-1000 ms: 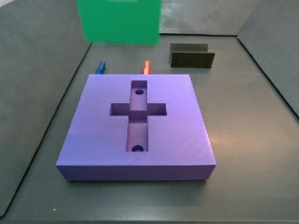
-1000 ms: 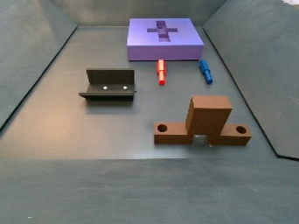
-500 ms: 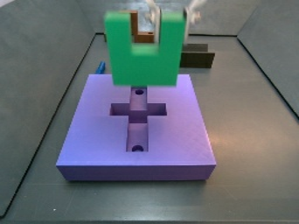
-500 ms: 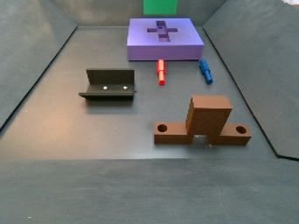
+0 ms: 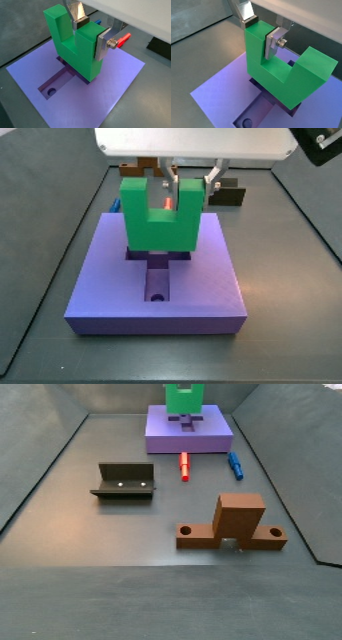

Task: Pick up the green object. Move up. Place the green object on the fixture. Regrasp the green object. Move to above the board. Insert the green object.
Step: Insert the green object.

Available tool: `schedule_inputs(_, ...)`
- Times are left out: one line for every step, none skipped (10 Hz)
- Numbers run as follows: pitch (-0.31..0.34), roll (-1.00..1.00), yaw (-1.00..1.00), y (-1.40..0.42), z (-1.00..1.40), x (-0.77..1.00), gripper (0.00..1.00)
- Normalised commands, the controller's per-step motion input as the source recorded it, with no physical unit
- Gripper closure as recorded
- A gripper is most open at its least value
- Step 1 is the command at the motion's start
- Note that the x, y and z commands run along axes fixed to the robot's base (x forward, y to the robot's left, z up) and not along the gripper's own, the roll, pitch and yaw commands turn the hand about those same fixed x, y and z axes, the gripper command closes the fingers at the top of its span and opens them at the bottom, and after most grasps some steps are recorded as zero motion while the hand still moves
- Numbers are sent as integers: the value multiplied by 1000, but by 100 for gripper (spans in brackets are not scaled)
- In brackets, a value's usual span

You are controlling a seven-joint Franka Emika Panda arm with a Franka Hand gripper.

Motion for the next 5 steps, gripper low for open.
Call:
schedule_inputs(-80, -104, 57, -89, -214, -26, 100)
schedule_inputs(-90, -47, 71, 0, -320, 0, 100)
schedule_inputs(-84, 0, 0, 77, -323, 0, 100)
schedule_inputs(-74, 23, 0, 71, -263, -49, 100)
schedule_inputs(-61, 43, 0, 6, -226, -140, 100)
